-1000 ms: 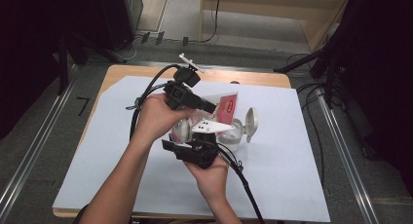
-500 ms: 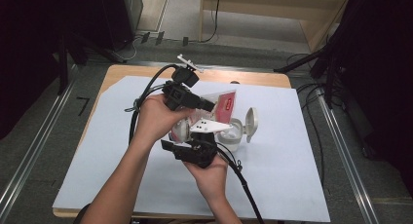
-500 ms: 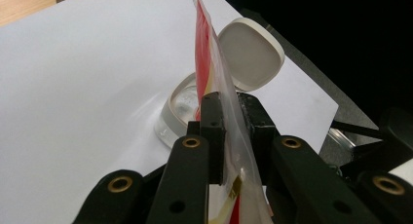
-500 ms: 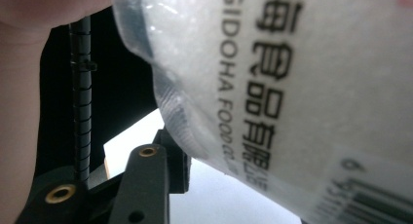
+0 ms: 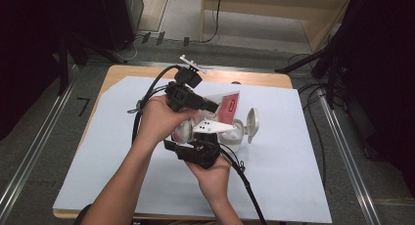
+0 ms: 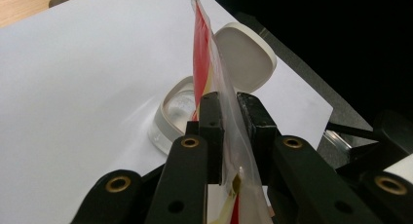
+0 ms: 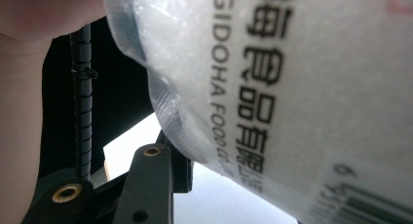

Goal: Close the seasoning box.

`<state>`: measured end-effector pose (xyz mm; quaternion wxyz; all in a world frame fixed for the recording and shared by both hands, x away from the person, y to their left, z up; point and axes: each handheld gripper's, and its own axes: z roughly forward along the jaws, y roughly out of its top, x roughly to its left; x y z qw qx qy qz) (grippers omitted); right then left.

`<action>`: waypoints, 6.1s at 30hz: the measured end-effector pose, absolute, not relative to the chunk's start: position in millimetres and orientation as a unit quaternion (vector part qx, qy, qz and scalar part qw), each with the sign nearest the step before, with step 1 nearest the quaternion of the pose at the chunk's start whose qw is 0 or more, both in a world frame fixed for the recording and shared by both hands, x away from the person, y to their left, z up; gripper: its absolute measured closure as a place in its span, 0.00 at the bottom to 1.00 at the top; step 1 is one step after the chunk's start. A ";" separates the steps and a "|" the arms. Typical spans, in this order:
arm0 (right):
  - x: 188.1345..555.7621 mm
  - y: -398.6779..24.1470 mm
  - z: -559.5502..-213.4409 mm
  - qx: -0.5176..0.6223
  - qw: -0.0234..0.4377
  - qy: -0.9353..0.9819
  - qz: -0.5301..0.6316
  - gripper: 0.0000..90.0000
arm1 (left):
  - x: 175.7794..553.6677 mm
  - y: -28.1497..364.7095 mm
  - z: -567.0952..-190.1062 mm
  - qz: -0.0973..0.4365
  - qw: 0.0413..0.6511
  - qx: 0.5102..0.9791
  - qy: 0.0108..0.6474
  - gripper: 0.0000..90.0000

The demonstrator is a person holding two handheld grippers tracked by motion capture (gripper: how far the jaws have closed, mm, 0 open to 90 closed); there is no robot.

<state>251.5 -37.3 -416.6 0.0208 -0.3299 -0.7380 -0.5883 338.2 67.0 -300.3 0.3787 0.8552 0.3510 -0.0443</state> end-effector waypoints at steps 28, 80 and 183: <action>250.6 -36.5 -414.6 -0.328 0.019 -0.740 -0.587 0.70 | 336.6 67.3 -298.6 -0.042 0.384 0.854 0.348 0.91; 248.3 -36.9 -415.4 -0.328 0.026 -0.738 -0.589 0.70 | 336.4 66.7 -300.0 -0.051 0.384 0.852 0.353 0.90; 241.9 -45.5 -412.7 -0.343 0.000 -0.720 -0.603 0.70 | 324.7 43.6 -294.2 -0.016 0.406 0.856 0.319 0.90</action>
